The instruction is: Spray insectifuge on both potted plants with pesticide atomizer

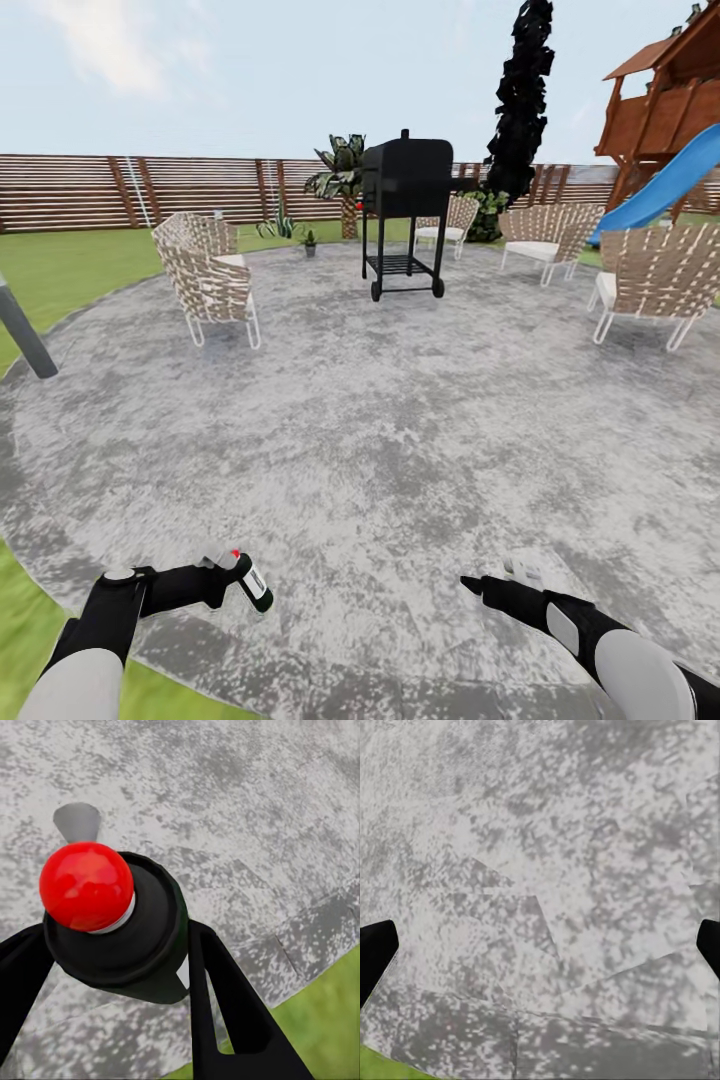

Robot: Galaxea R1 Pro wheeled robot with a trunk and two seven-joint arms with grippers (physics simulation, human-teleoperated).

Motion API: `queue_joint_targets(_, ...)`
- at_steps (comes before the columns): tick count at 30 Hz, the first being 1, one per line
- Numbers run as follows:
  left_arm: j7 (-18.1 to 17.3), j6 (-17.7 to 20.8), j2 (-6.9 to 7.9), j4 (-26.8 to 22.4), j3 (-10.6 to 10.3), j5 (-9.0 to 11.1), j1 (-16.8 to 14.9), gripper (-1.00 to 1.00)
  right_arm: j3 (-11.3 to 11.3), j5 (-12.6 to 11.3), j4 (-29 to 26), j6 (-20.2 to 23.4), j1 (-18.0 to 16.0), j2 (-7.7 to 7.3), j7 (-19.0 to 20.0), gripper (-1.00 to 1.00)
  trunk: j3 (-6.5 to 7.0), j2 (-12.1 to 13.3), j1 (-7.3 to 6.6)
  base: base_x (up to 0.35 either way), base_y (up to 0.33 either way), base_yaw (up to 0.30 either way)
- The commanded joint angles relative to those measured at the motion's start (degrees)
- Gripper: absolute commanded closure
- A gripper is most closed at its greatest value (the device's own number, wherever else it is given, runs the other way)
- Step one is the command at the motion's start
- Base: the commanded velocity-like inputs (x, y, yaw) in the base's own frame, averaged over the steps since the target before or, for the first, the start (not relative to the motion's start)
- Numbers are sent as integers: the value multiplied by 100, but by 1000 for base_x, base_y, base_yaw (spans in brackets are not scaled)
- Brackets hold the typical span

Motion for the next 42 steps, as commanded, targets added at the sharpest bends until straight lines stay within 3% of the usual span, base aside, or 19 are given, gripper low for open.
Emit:
queue_joint_targets(1,-31,53,-5,-6,25,-23,-7,100,-49,42,-11,44,0,0,25,-100,-5,-2,2,335,0,0)
queue_joint_targets(42,-31,53,-7,-5,25,-23,-7,100,-50,42,-11,41,0,0,25,-100,-5,-2,2,335,0,0)
